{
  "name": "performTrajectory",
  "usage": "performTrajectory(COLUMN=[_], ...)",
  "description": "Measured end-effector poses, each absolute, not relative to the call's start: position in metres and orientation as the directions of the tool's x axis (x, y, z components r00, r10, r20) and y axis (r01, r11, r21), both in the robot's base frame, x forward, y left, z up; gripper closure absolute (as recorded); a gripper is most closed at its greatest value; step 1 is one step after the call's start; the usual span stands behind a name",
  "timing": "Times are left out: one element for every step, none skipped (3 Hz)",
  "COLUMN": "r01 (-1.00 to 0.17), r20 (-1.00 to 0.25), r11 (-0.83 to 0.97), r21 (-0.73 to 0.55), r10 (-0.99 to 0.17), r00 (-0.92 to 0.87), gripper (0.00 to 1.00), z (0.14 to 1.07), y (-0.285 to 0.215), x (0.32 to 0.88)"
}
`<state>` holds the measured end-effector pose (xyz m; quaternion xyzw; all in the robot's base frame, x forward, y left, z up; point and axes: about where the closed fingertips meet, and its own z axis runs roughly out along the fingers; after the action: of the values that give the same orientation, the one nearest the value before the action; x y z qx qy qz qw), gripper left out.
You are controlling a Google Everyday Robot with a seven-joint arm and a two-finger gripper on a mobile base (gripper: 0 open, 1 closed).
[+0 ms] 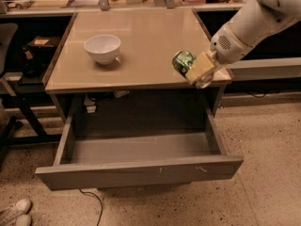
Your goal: Place green can into top drawer
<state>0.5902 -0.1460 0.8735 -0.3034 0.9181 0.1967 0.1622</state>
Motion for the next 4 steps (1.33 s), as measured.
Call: performTrajectory(r01=[-0.594, -0.594, -0.590, -0.565], r20=[-0.373, -0.373, -0.369, -0.345], r11=[0.731, 0.731, 0.713, 0.691], r21=[0.336, 0.336, 0.377, 0.452], r10=[-0.476, -0.476, -0.469, -0.449], r00=[-0.796, -0.796, -0.802, -0.825], gripper=[1.00, 1.00, 1.00, 1.00], z=[0.847, 0.847, 0.829, 0.790], y=[-0.135, -0.135, -0.125, -0.104], x=[0.539, 0.539, 0.525, 0.505])
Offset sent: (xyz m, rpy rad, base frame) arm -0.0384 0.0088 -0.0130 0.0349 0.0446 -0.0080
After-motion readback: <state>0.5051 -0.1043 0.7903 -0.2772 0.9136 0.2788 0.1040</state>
